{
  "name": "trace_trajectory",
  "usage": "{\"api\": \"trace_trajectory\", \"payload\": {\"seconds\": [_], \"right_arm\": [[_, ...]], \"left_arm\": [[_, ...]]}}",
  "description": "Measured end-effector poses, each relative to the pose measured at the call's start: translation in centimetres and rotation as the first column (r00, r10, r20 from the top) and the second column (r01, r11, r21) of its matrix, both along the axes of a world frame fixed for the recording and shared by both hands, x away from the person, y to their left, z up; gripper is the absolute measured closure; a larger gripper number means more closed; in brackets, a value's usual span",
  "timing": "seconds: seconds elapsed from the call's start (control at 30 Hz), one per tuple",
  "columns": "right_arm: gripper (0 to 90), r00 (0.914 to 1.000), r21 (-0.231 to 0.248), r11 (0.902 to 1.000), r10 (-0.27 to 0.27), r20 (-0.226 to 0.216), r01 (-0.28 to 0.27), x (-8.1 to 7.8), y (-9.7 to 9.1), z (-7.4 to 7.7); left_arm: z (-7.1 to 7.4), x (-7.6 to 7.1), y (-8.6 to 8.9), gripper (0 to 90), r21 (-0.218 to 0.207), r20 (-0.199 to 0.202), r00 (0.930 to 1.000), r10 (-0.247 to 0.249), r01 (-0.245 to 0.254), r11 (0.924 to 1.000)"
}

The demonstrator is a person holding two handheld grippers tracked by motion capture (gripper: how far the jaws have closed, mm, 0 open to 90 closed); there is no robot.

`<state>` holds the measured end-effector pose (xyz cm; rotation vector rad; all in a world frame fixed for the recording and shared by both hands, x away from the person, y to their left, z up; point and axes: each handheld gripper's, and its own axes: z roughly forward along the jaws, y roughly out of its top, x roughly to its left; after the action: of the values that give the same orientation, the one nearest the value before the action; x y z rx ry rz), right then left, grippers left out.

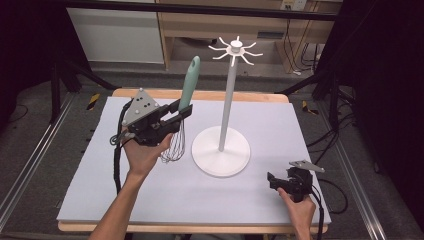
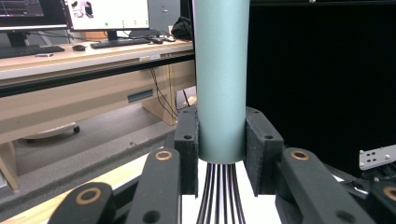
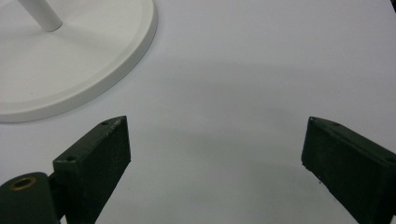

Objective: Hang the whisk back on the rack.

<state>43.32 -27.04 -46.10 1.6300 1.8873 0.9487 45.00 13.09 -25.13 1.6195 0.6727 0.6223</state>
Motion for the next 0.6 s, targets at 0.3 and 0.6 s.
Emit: {"api": "trace_trajectory", "payload": {"seconds": [0.3,0.6], "right_arm": [[8.4,1.0000,0.000,1.0000,0.001,0.002,-0.001,0.0,-0.1,0.0],[8.4,1.0000,0.004,1.0000,-0.003,0.000,0.003,0.0,-0.1,0.0]], "left_arm": [[0.5,0.3,-1.0,68.8,0.014,0.003,0.9999,-0.014,0.014,0.9998],[0.7,0.9,-1.8,68.8,0.027,0.001,0.9999,-0.014,0.014,0.9995]]}}
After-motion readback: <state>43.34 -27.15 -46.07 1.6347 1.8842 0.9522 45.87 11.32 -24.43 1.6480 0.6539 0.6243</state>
